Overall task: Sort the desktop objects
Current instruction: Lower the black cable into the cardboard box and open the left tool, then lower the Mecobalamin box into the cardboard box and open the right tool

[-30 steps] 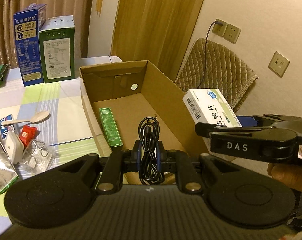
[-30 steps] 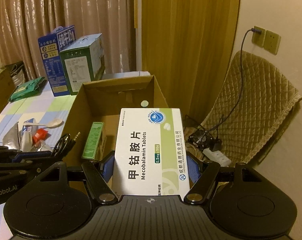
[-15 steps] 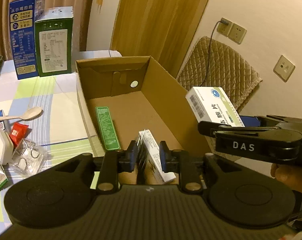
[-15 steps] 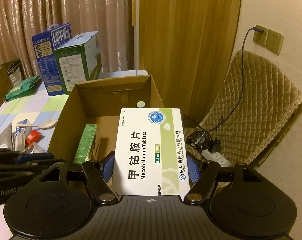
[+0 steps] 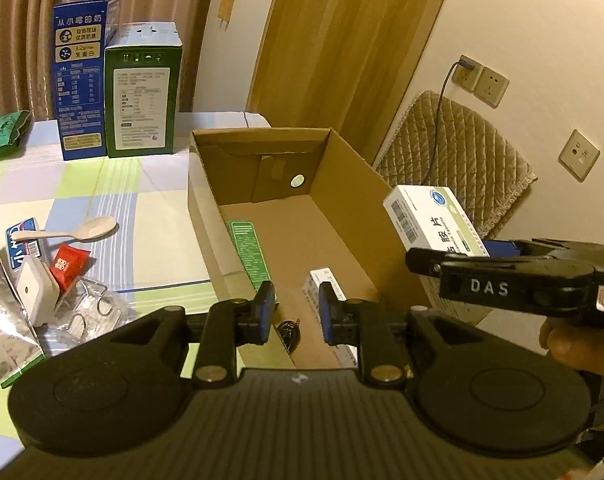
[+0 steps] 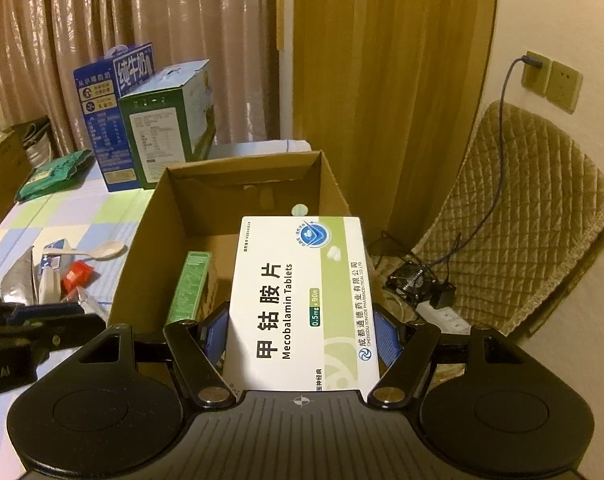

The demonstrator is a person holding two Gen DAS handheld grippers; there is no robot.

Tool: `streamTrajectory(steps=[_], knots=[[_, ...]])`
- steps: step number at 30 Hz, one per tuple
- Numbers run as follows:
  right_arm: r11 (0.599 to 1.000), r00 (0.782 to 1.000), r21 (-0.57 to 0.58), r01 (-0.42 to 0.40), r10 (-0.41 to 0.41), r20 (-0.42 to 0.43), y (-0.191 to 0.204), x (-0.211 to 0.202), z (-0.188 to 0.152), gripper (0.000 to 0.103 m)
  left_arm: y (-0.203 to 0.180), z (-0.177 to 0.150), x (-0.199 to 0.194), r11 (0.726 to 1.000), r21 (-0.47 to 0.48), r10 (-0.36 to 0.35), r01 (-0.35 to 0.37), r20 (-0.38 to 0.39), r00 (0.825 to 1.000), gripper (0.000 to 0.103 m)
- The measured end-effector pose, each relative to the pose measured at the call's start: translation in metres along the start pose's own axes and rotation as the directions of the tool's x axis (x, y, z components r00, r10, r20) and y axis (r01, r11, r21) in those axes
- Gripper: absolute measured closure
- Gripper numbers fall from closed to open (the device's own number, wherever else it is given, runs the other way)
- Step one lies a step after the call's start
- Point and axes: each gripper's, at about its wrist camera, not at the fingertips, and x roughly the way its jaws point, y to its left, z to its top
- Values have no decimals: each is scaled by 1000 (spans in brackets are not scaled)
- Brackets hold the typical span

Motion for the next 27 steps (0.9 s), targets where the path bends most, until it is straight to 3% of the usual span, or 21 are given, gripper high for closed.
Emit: streamTrajectory(steps=[3,5,15,27], knots=[[1000,1000,-3,-17,17,15,2,4,5,34,3,-1,-2,1000,-3,4,-4,3,1000,82],[1000,1000,12,-16,16,9,1,5,7,23,4,-1,-3,1000,-8,6,-6,3,1000,82],[999,1000,37,-5,5,0,0,-11,-7,19,14,-7,-16,1000,-23,11,-10,11,1000,72],[999,1000,18,-30,30,-4,32,-41,-23,14,25,-18,-53,999,-31,35,-33,35,999,55]])
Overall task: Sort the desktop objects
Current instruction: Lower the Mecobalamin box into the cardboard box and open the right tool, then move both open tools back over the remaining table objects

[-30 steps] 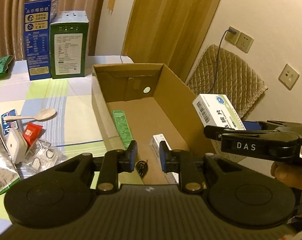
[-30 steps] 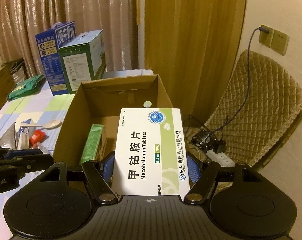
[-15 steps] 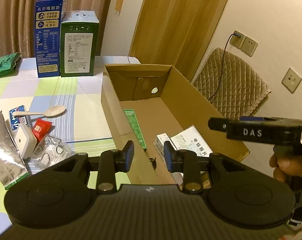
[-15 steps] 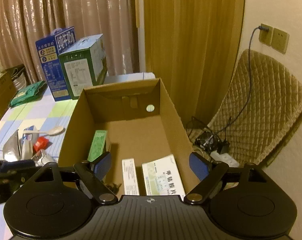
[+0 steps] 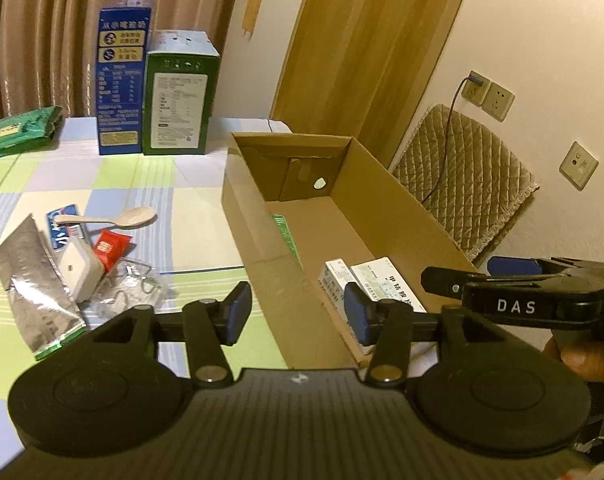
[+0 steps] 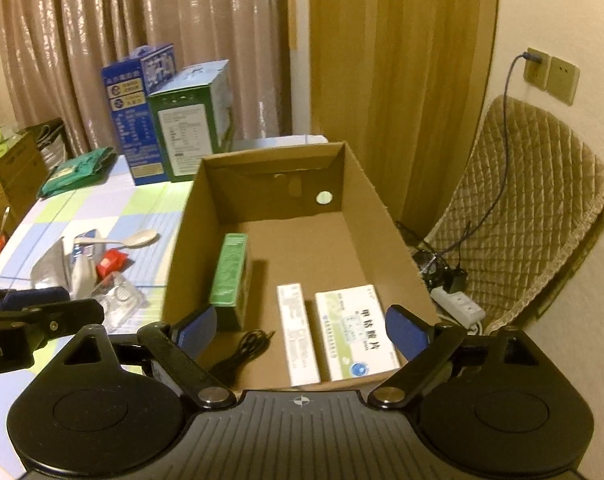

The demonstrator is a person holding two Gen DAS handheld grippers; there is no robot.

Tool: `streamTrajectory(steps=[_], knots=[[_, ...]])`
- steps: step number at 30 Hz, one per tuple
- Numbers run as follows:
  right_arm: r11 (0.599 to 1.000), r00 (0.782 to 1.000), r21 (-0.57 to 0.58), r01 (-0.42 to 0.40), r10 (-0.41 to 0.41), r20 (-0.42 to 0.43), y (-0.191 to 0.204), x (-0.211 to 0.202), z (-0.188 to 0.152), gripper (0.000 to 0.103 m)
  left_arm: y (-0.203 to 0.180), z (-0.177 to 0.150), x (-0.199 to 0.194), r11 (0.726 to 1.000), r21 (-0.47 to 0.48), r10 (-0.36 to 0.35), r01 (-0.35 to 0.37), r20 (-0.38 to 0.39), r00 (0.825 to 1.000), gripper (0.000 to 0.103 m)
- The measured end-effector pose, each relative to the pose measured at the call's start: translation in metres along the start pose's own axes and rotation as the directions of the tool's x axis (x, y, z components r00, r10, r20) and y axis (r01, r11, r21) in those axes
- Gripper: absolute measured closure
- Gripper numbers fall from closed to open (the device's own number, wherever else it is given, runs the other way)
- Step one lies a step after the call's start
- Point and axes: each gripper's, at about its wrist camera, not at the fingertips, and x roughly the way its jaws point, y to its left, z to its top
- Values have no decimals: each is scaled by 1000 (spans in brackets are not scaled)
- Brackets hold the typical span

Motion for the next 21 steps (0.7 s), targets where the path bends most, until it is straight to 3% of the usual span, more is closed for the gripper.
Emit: streamTrajectory(steps=[10,21], knots=[[999,1000,-28,-26,26,15,32,-20,-4,11,21,-6,-43,999,-13,41,-40,55,998,20],[996,998,-73,-59,61,26,68,-34,-7,9,43,-11,-78,996,-28,85,-82,103,991,2]])
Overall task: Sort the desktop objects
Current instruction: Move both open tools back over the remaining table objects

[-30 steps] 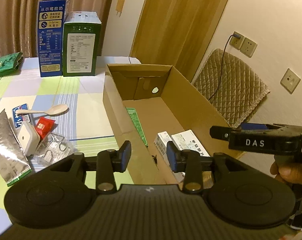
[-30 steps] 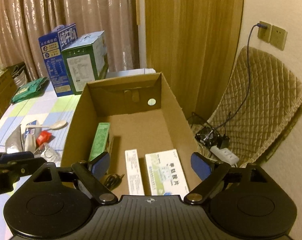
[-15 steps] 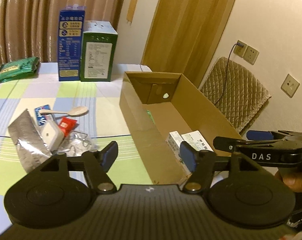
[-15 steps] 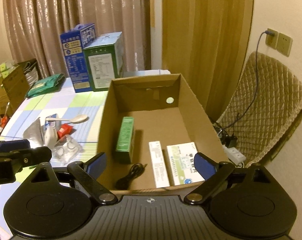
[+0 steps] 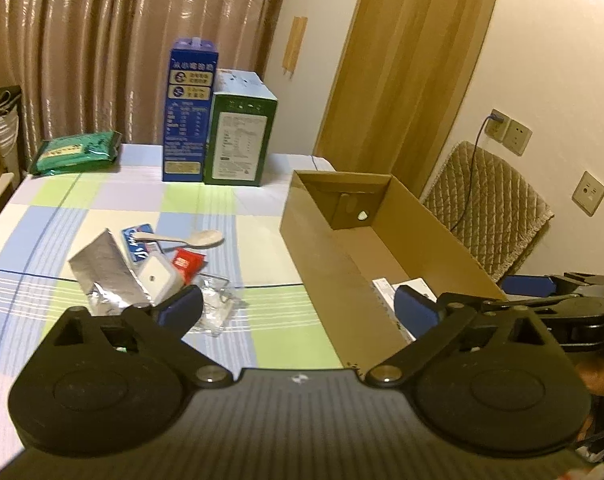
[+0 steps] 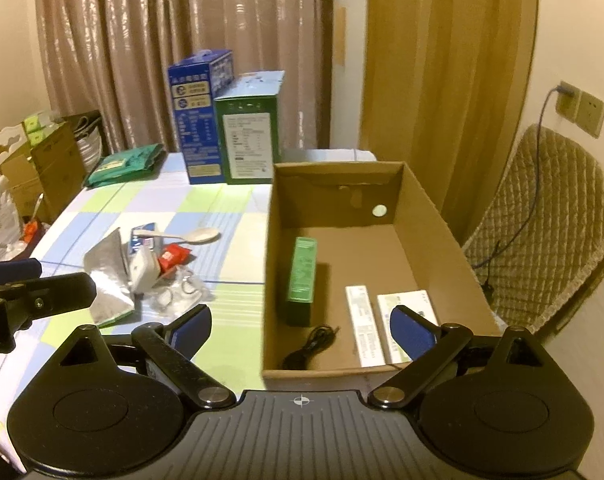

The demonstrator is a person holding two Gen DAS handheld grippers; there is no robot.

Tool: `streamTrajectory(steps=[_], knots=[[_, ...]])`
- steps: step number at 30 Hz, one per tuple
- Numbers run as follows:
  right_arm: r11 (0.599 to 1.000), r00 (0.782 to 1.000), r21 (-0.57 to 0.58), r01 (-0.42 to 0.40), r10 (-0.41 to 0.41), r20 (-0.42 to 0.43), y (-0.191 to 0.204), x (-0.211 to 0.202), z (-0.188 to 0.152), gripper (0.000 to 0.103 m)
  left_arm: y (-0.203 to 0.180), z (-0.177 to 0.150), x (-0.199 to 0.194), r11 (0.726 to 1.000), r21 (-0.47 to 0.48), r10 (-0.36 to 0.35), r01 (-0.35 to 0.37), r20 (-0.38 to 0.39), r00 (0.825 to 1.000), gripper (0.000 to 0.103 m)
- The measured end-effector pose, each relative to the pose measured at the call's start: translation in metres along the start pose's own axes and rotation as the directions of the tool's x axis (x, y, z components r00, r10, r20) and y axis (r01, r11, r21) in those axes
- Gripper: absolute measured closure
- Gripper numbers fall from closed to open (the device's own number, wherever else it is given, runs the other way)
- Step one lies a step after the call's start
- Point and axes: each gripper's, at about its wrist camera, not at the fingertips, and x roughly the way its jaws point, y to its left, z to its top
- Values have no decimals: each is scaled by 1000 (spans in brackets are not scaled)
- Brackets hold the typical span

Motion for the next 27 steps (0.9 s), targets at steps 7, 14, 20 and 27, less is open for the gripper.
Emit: streamTrajectory(steps=[7,14,20,27], knots=[[999,1000,-29,-26,26,7,23,-3,2,7,20,-1,-16,999,-10,35,-34,10,999,1],[997,999,-60,-51,51,6,45,-2,2,5,43,-2,-32,997,-33,66,-66,18,998,1],[994,998,-83,-70,70,-1,61,3,2,5,62,-5,-42,994,-41,100,-99,21,995,1],[990,996,-108,-89,88,-15,79,10,0,5,85,-10,-50,990,-50,136,-135,17,991,1]])
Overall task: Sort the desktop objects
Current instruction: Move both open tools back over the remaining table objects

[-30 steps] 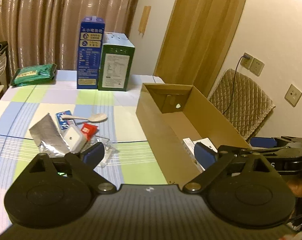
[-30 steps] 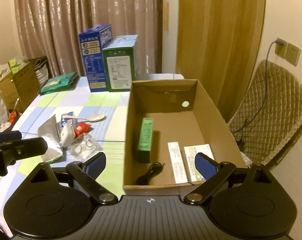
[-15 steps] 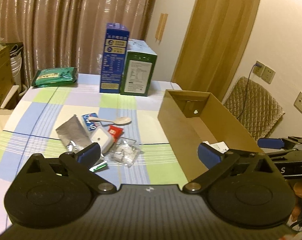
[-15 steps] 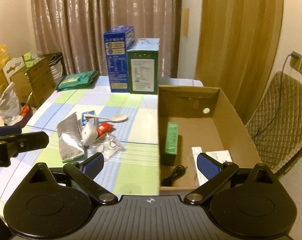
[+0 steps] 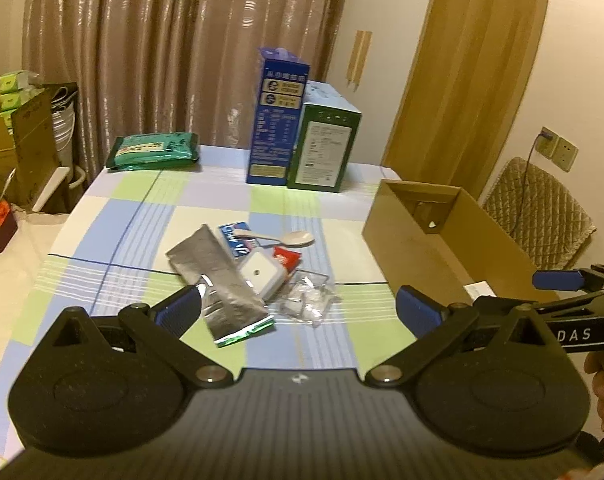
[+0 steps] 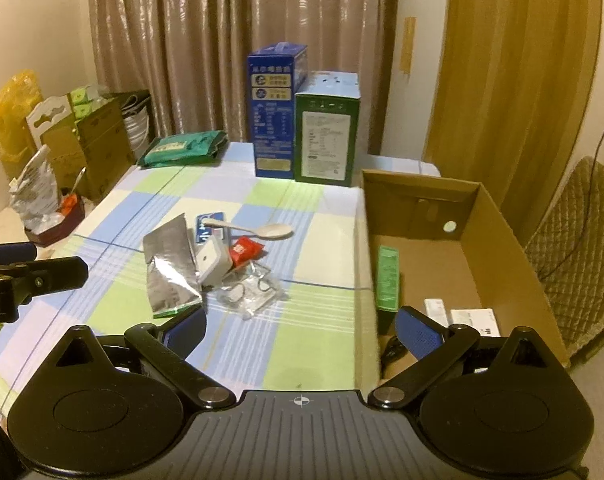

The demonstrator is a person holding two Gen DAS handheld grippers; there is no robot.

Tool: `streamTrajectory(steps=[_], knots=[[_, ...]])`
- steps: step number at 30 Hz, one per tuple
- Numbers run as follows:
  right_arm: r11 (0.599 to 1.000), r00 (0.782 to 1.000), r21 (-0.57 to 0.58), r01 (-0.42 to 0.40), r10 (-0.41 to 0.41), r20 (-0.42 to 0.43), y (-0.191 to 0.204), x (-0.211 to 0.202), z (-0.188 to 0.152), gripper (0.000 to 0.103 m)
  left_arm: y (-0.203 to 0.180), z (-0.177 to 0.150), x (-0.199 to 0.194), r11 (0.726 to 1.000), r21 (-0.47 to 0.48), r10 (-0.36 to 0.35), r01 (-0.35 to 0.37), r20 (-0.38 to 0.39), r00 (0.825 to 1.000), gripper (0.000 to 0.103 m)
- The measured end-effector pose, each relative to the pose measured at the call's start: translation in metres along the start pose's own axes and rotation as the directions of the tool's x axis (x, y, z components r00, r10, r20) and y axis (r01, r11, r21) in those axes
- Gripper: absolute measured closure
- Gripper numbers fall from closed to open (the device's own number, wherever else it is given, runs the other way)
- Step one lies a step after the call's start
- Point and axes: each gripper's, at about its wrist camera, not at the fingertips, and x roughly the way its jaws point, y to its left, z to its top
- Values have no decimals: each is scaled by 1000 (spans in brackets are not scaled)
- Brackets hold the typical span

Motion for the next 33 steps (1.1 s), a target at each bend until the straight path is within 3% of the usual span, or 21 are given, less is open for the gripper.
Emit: streamTrajectory(steps=[19,33], knots=[[998,997,-26,-63,62,-50,39,42,-9,4,63,-21,12,991,56,125,-124,-14,992,1],[995,992,-34,-96,92,-88,33,110,-4,4,90,-22,78,987,132,102,-89,-90,991,1]])
